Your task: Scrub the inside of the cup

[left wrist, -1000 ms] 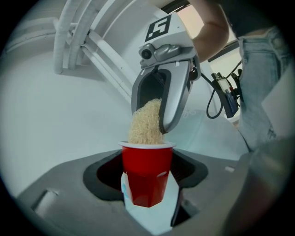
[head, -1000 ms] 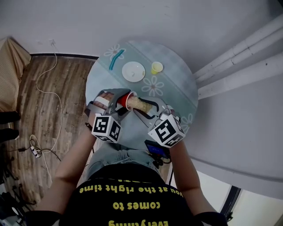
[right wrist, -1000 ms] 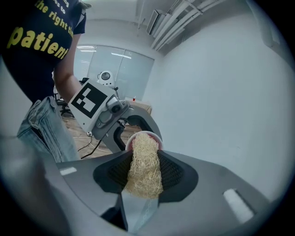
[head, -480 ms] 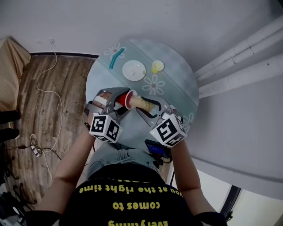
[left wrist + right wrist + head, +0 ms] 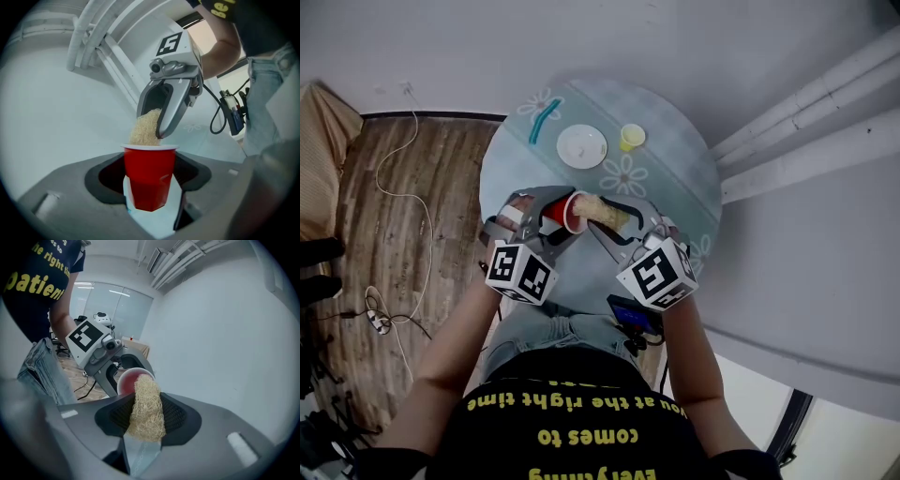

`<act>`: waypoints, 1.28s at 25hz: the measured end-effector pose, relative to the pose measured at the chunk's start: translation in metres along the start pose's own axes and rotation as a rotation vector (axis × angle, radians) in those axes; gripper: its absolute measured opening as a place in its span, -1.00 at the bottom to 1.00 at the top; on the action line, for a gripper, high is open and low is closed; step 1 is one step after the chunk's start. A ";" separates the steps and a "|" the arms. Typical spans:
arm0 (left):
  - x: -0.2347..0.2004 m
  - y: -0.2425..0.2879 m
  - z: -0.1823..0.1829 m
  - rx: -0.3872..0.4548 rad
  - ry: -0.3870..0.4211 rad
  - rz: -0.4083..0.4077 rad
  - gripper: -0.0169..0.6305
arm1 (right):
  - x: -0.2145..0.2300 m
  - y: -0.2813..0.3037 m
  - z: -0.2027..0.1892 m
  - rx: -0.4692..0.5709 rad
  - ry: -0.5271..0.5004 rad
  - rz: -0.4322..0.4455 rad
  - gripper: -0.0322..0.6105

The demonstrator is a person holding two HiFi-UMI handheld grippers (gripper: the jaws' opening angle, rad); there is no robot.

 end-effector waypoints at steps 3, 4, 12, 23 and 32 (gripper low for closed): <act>-0.003 -0.001 -0.001 0.015 -0.037 0.002 0.00 | 0.002 -0.005 -0.003 -0.006 0.011 -0.004 -0.40; -0.004 -0.002 -0.001 0.018 -0.049 0.003 0.00 | 0.001 -0.006 -0.003 -0.005 0.015 -0.002 -0.40; -0.009 -0.003 -0.004 0.023 -0.090 0.011 0.00 | -0.015 -0.013 0.007 0.027 0.009 0.028 -0.40; -0.002 -0.011 0.003 0.085 -0.137 -0.002 0.00 | -0.007 -0.012 0.019 0.045 0.006 -0.008 -0.40; -0.013 -0.014 0.000 0.119 -0.227 -0.004 0.00 | -0.014 -0.020 0.016 0.055 0.026 0.012 -0.40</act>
Point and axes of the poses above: the fingertips, and each gripper's own axes: y forward along the fingers, x to its right, z out of its top, the point moved 7 cm from there along -y, backward along the fingers, and after that the axes turned 7 degrees about -x, right-handed, at the moved point
